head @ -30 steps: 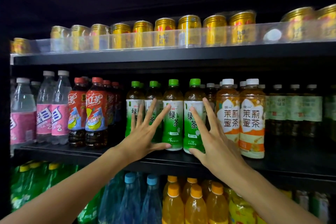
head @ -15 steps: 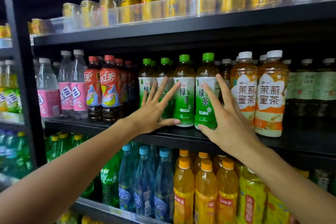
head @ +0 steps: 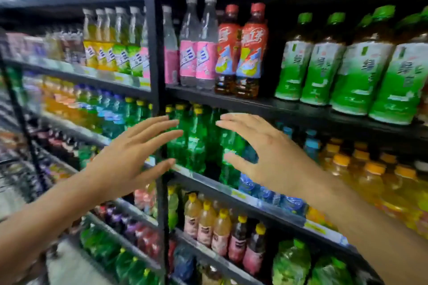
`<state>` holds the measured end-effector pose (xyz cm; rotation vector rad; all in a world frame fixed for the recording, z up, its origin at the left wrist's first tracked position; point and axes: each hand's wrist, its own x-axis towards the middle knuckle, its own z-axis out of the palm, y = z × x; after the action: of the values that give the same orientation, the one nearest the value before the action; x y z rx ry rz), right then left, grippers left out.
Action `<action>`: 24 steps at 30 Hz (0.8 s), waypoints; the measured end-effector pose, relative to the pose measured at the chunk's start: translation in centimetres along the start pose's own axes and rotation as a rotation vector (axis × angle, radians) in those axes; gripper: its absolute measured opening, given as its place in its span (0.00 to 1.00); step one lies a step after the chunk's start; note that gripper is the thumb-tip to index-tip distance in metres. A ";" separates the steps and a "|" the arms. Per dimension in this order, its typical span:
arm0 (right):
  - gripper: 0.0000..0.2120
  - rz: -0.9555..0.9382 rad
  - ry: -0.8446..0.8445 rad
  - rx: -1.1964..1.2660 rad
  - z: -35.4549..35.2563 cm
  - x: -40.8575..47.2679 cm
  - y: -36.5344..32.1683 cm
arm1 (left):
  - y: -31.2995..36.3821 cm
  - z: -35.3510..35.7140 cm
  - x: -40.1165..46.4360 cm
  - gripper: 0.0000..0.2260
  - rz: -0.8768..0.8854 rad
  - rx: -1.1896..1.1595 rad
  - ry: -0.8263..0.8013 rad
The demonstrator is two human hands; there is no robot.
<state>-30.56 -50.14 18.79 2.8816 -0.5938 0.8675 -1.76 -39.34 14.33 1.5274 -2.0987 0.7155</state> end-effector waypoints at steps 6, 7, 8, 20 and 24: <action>0.28 -0.142 -0.389 0.218 16.0 7.5 -10.8 | -8.7 -1.0 -23.6 0.35 -0.559 0.160 -0.403; 0.28 -0.168 -0.426 0.259 18.9 8.3 -12.7 | -9.2 -1.4 -27.4 0.37 -0.658 0.176 -0.483; 0.28 -0.199 -0.453 0.295 21.8 9.0 -14.6 | -9.6 -1.9 -31.0 0.37 -0.740 0.182 -0.536; 0.31 -0.313 -0.967 0.449 49.0 14.5 -29.5 | -9.9 -1.4 -54.0 0.34 -1.363 0.066 -0.770; 0.30 -0.280 -1.054 0.520 56.8 17.6 -32.0 | -15.0 1.2 -55.8 0.51 -1.458 -0.009 -0.808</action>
<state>24.52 -36.86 -17.86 3.5905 0.0566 -0.7214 28.65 -3.46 -19.29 2.9166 -0.7136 -0.5227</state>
